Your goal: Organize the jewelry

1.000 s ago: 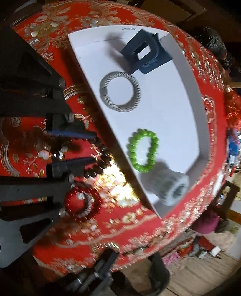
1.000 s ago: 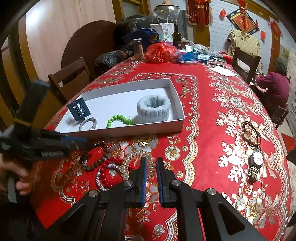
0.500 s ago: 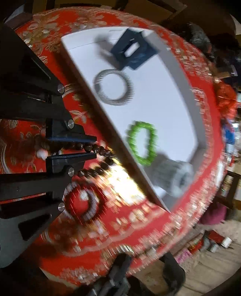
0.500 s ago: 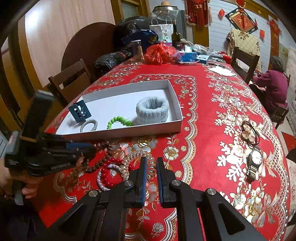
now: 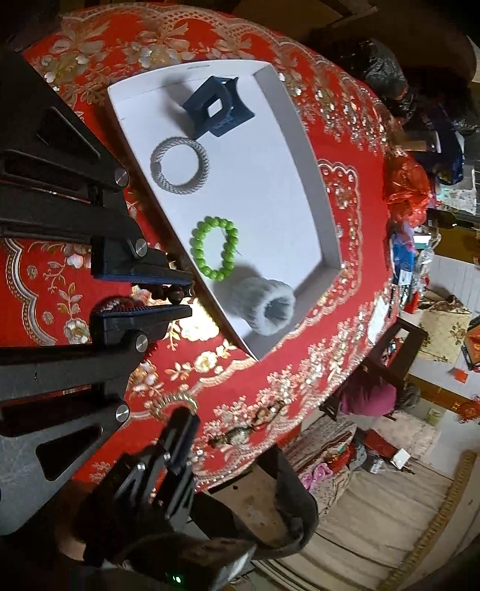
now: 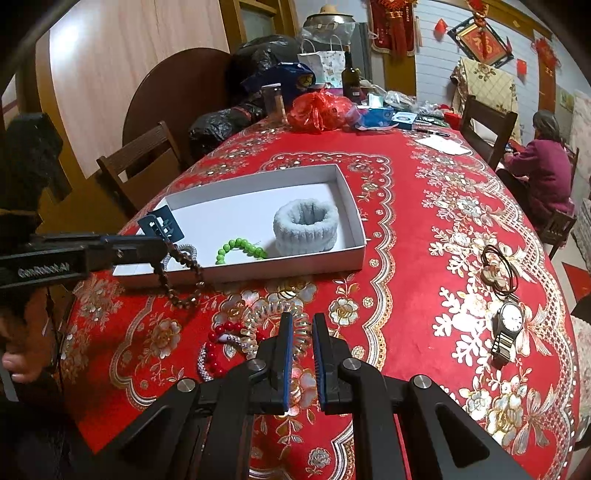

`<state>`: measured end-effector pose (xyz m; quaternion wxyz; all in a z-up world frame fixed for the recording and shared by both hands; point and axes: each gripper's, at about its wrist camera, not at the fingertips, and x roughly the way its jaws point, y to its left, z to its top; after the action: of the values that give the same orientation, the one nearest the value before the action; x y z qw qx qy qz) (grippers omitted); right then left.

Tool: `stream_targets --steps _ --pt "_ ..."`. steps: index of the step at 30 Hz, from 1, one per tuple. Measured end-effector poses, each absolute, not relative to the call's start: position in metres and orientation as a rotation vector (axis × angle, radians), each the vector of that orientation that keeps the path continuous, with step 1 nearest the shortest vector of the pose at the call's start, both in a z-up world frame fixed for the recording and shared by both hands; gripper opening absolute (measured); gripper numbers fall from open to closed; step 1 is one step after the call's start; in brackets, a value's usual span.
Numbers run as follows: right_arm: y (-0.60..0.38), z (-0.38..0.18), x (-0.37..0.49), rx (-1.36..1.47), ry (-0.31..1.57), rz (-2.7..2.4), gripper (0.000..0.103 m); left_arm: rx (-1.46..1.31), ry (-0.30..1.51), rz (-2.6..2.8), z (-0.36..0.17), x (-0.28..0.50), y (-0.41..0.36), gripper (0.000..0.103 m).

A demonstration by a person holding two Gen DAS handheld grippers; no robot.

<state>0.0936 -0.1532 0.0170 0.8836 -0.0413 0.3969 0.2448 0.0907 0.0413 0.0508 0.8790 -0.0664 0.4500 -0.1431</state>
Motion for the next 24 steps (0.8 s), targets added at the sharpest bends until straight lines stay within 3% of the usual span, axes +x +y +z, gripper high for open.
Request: stream_targets --steps 24 --pt "-0.141 0.018 0.101 -0.091 0.836 0.517 0.009 -0.194 0.876 -0.244 0.074 0.093 0.058 0.009"
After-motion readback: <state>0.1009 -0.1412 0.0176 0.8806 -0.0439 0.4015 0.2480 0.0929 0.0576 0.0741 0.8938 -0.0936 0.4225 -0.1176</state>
